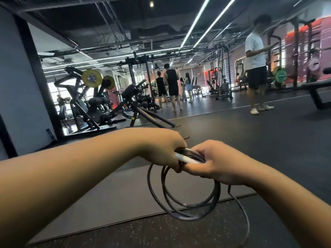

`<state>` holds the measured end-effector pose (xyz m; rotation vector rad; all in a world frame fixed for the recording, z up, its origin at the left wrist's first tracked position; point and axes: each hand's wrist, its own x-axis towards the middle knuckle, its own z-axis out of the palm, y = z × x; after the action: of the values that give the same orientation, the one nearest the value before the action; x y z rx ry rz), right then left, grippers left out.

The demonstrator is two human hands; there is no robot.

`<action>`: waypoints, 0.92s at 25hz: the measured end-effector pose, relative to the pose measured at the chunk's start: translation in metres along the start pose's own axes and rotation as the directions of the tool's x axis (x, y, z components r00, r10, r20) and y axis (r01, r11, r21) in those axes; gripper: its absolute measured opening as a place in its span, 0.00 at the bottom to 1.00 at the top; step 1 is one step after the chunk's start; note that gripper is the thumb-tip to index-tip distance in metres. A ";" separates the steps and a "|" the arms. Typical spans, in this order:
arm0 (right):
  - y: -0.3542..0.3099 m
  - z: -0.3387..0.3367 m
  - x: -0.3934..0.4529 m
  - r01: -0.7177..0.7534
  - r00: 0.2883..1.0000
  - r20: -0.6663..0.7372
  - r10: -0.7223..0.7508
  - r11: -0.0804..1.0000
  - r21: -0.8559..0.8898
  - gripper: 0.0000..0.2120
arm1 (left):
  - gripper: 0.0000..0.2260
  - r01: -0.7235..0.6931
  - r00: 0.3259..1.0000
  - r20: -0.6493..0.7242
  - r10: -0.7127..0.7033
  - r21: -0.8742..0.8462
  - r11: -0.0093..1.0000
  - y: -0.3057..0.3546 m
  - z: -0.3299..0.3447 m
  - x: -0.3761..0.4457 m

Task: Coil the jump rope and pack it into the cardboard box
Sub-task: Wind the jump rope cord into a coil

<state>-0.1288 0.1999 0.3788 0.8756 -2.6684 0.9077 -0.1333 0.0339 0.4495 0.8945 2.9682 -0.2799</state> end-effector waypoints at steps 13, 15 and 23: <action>0.021 -0.025 -0.002 -0.002 0.997 0.074 -0.022 0.950 0.313 0.24 | 0.20 0.056 0.998 0.009 -0.058 -0.455 0.889 -0.035 0.028 -0.035; 0.025 -0.041 0.005 -0.089 0.992 0.107 0.068 0.975 0.205 0.26 | 0.17 0.040 0.999 -0.029 -0.044 -0.138 0.990 -0.045 0.018 -0.038; 0.062 -0.060 0.015 -0.206 0.970 -0.057 0.235 0.927 0.314 0.27 | 0.24 0.223 0.967 -0.036 -0.252 -0.355 0.908 -0.102 0.023 -0.063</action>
<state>-0.1783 0.2684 0.4011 0.5734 -2.6221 1.4088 -0.1377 -0.0884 0.4484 0.5147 3.0554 0.2831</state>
